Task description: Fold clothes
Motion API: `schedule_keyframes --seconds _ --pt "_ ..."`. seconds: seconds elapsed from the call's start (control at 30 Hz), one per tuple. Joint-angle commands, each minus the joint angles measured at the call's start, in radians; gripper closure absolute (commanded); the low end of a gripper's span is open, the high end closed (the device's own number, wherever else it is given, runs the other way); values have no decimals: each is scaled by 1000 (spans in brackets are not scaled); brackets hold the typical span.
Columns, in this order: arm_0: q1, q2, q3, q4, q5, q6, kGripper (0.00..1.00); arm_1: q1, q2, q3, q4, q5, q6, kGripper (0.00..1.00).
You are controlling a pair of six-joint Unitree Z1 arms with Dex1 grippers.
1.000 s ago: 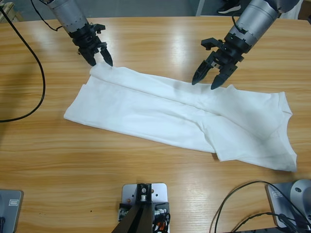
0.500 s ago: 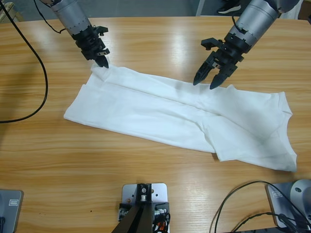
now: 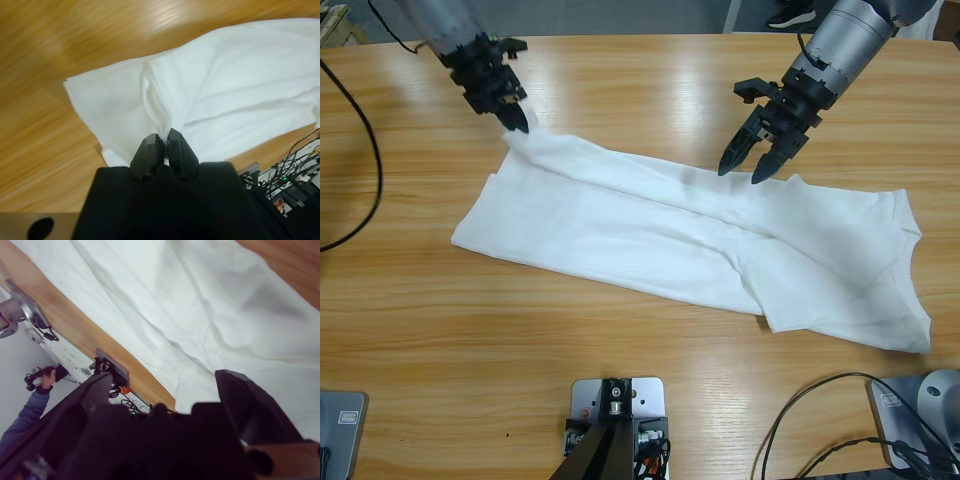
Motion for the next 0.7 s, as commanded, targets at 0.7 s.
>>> schedule_keyframes --seconds 0.7 --pt "-8 -129 201 138 -17 35 1000 -15 79 75 -82 60 -11 155"
